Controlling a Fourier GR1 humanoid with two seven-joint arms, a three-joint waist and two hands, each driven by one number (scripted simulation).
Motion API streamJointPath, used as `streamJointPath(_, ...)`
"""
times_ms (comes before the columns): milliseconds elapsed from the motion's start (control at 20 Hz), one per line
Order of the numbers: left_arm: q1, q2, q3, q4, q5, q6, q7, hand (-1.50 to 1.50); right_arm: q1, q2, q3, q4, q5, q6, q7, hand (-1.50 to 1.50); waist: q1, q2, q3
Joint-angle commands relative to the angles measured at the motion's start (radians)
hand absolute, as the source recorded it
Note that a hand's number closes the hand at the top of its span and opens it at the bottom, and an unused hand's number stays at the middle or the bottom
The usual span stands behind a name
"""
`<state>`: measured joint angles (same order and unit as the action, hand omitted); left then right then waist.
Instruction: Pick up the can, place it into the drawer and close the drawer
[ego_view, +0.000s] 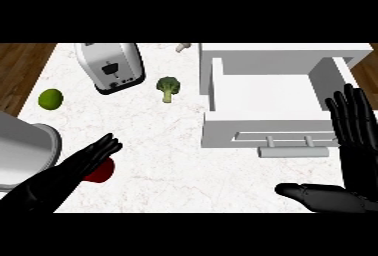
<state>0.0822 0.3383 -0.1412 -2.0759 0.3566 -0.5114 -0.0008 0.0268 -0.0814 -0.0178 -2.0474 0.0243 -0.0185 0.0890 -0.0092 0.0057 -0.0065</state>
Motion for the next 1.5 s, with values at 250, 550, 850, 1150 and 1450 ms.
streamJointPath(250,0.057,0.344,0.257,0.201,0.334,-0.43,-0.068,-1.5,0.093,0.0,0.009,-0.092,0.012,-0.018,0.156,-1.5,0.005,-0.007,0.006)
streamJointPath(550,0.118,0.435,0.317,0.233,0.496,-0.49,-0.012,-1.5,0.239,0.006,-0.047,-0.045,-0.057,0.052,-0.006,-1.5,0.007,-0.007,0.007)
streamJointPath(850,-0.004,0.43,0.33,0.356,0.515,-0.486,0.053,-1.5,0.233,-0.008,-0.081,-0.058,-0.075,0.088,-0.008,-1.5,0.003,-0.006,0.007)
streamJointPath(1150,-0.05,0.29,0.314,0.384,0.392,-0.497,0.084,-1.5,0.216,-0.025,-0.134,-0.051,-0.119,0.124,0.005,-1.5,0.005,-0.006,0.007)
streamJointPath(1450,-0.045,0.175,0.338,0.426,0.232,-0.58,0.046,-1.5,0.2,-0.012,-0.14,-0.035,-0.092,0.119,0.011,-1.5,0.008,-0.006,0.006)
